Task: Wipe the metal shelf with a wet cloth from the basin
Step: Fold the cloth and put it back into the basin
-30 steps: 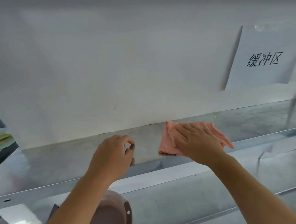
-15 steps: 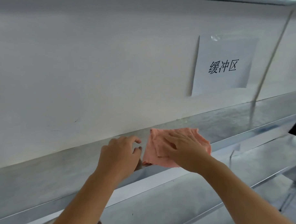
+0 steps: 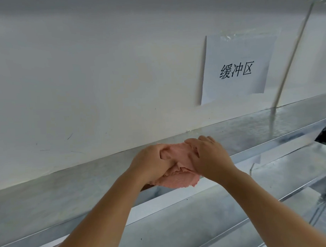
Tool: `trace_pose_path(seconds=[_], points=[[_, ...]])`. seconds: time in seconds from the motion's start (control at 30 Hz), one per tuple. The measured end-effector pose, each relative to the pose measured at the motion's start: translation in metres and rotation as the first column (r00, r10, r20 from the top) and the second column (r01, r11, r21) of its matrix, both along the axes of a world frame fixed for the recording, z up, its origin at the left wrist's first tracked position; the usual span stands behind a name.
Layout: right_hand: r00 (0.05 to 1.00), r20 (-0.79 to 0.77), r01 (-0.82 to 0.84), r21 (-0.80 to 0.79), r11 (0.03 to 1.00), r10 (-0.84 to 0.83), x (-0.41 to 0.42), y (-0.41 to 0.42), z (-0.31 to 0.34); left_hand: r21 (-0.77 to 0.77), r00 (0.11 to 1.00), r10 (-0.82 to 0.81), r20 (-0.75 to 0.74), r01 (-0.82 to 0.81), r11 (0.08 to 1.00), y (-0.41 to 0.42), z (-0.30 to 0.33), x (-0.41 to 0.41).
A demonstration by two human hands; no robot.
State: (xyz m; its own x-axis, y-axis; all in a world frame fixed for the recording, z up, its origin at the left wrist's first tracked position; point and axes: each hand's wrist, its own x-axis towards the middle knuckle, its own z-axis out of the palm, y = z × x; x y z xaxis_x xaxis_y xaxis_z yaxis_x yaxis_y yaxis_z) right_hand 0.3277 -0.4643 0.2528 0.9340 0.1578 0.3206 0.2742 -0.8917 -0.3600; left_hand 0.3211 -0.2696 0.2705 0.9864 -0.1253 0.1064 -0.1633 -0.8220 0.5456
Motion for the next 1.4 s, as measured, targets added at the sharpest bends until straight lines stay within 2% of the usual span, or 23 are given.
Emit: trace_pose_path(seconds=[0.07, 0.2, 0.4, 0.5, 0.6, 0.7, 0.77, 0.9, 1.07, 1.2, 1.4], points=[[1.0, 0.006, -0.016, 0.119, 0.993, 0.015, -0.001, 0.004, -0.002, -0.047, 0.998, -0.026, -0.058, 0.023, 0.999, 0.001, 0.004, 0.001], [0.999, 0.048, 0.011, 0.264, 0.965, -0.024, -0.003, 0.005, -0.006, -0.056, 0.999, -0.044, -0.011, 0.043, 0.997, 0.004, 0.001, -0.002], [0.989, -0.148, 0.025, 0.19, 0.982, 0.004, -0.008, 0.007, 0.01, -0.161, 0.987, -0.105, 0.124, 0.124, 0.979, 0.015, -0.008, -0.021], [0.982, -0.164, -0.044, 0.297, 0.954, 0.096, -0.01, 0.007, 0.015, -0.242, 0.976, -0.119, 0.183, 0.162, 0.957, 0.024, -0.003, -0.042], [0.958, -0.18, -0.101, 0.511, 0.853, 0.222, -0.023, 0.017, 0.021, -0.305, 0.966, -0.115, 0.233, 0.185, 0.934, 0.037, 0.012, -0.069], [0.892, -0.213, -0.118, 0.741, 0.66, 0.399, -0.051, 0.039, 0.026, -0.332, 0.96, -0.071, 0.271, 0.162, 0.929, 0.058, 0.026, -0.104], [0.841, -0.211, -0.136, 0.808, 0.573, 0.498, -0.074, 0.055, 0.026, -0.338, 0.955, -0.036, 0.294, 0.139, 0.931, 0.077, 0.028, -0.134], [0.773, -0.191, -0.214, 0.82, 0.532, 0.605, -0.13, 0.086, 0.01, -0.345, 0.95, 0.078, 0.303, 0.033, 0.938, 0.118, 0.003, -0.206], [0.725, -0.212, -0.235, 0.818, 0.525, 0.655, -0.196, 0.128, -0.035, -0.371, 0.944, 0.249, 0.217, -0.156, 0.915, 0.16, -0.051, -0.286], [0.708, -0.297, -0.245, 0.747, 0.618, 0.641, -0.216, 0.163, -0.075, -0.376, 0.942, 0.33, 0.064, -0.283, 0.882, 0.189, -0.094, -0.32], [0.678, -0.383, -0.326, 0.608, 0.724, 0.627, -0.208, 0.217, -0.108, -0.37, 0.929, 0.348, -0.129, -0.37, 0.852, 0.228, -0.139, -0.325]])
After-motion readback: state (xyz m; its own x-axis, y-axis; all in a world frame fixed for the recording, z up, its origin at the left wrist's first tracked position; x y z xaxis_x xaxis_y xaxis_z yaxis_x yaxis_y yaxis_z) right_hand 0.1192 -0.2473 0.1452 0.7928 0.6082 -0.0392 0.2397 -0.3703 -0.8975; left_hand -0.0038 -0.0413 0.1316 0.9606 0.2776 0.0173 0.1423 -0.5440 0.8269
